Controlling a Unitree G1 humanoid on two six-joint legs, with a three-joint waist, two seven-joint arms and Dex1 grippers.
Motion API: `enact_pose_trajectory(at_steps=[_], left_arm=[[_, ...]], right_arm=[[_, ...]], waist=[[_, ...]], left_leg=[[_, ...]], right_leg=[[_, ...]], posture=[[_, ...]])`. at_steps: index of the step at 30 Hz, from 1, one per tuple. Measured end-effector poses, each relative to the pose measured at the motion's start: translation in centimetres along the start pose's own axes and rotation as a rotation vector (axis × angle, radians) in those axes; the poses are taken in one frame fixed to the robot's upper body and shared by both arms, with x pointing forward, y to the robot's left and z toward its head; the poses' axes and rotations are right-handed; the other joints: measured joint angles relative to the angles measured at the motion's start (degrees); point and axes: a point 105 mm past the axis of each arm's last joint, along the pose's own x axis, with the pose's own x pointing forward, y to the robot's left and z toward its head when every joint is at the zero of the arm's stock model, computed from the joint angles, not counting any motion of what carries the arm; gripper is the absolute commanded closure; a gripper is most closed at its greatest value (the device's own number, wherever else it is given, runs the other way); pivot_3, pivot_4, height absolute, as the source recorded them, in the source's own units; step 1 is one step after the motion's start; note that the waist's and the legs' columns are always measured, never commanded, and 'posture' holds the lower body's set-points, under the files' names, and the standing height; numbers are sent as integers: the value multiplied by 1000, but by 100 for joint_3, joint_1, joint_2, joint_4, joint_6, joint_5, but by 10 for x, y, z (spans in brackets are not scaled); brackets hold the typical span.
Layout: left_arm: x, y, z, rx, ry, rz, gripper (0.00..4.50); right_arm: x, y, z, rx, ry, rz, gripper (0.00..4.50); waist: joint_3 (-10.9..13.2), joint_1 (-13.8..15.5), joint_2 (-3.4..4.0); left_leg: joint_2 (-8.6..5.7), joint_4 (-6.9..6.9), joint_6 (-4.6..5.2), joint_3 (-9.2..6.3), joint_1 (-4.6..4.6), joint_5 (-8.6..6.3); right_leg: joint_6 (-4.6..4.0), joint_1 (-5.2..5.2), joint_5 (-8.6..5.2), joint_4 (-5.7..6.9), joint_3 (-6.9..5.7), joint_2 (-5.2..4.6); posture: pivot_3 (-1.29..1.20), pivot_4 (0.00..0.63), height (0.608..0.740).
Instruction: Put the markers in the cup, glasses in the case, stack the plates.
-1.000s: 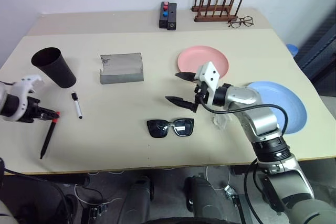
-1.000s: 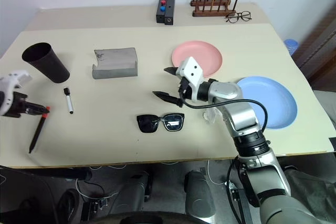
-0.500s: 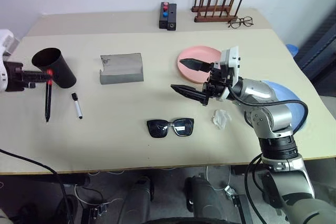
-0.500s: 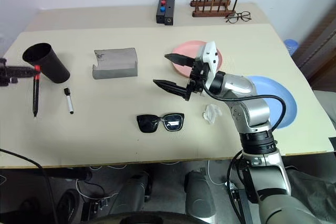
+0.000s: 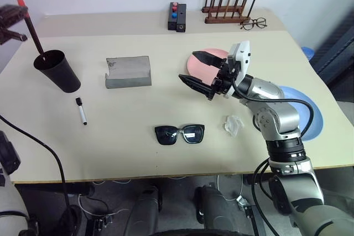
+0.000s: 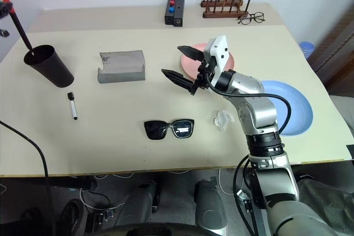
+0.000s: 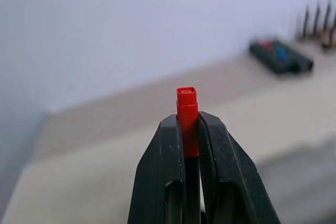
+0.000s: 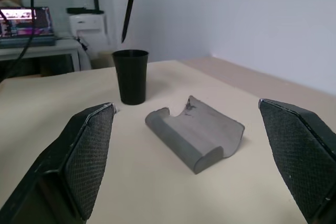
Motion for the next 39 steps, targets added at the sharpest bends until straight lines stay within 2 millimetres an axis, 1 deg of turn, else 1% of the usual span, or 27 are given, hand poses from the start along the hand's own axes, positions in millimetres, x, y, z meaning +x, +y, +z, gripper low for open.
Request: enact_pose_trajectory(at_steps=[2,5,11,18,22,24,26,28,30,32,37,39], left_arm=[[0,4,5,2,-58,18,4463],[0,6,0,-3,-89,35,4463],[-4,4,-27,-39,-97,18,4463],[-16,-1,-69,-67,-80,27,4463],[-20,1,-79,-100,-100,66,4463],[-22,2,-83,-121,-107,84,3650],[-22,1,-87,-134,-104,95,2929],[-21,1,-88,-143,-108,102,2020],[-21,1,-87,-145,-110,106,883],[-21,1,-87,-144,-110,108,13],[-16,1,-84,-132,-86,119,13],[-12,-3,-78,-140,-69,96,13]], right_arm=[[1,0,0,3,-3,-4,0],[1,-1,0,3,-3,-13,0],[-1,-3,0,-5,6,-23,0],[-3,-5,-1,-23,27,-32,0],[-3,-5,-1,-26,30,-33,0],[-4,-5,-1,-27,32,-33,0],[-4,-6,-1,-30,35,-34,0],[-4,-6,-2,-32,37,-34,0],[-4,-6,-2,-33,39,-35,0],[-4,-6,-2,-33,39,-36,0],[-4,-6,-2,-38,45,-39,0],[-4,-6,-2,-39,46,-41,0]], waist=[[-1,-2,-1],[-1,-5,-2],[-1,-13,-2],[-3,-9,-5],[-5,0,-8],[-5,-2,-9],[-6,-1,-10],[-7,-3,-11],[-7,-5,-11],[-7,-5,-11],[-7,-5,-11],[-7,-4,-11]], left_leg=[[0,1,0,0,0,0],[0,1,0,0,1,0],[0,2,0,0,1,0],[1,3,0,0,1,0],[1,4,0,0,1,0],[1,4,0,0,2,0],[1,4,0,-1,2,0],[0,4,0,0,2,0],[0,4,0,0,2,0],[0,4,0,-1,2,0],[1,4,0,-1,2,1],[1,4,0,-1,1,1]], right_leg=[[1,0,1,-1,0,0],[1,0,1,2,0,0],[1,0,2,3,0,0],[1,0,2,5,0,0],[1,1,2,4,0,0],[2,1,2,4,0,0],[2,1,3,4,0,0],[2,1,3,4,0,0],[2,1,3,4,0,0],[2,1,3,4,0,0],[2,1,3,5,0,1],[2,1,3,5,0,1]], posture=[[0,150,740],[0,150,740],[0,150,740],[0,150,740],[0,150,740],[0,150,740],[0,150,740],[0,150,740],[0,150,740],[0,150,740],[0,150,740],[0,150,740]])
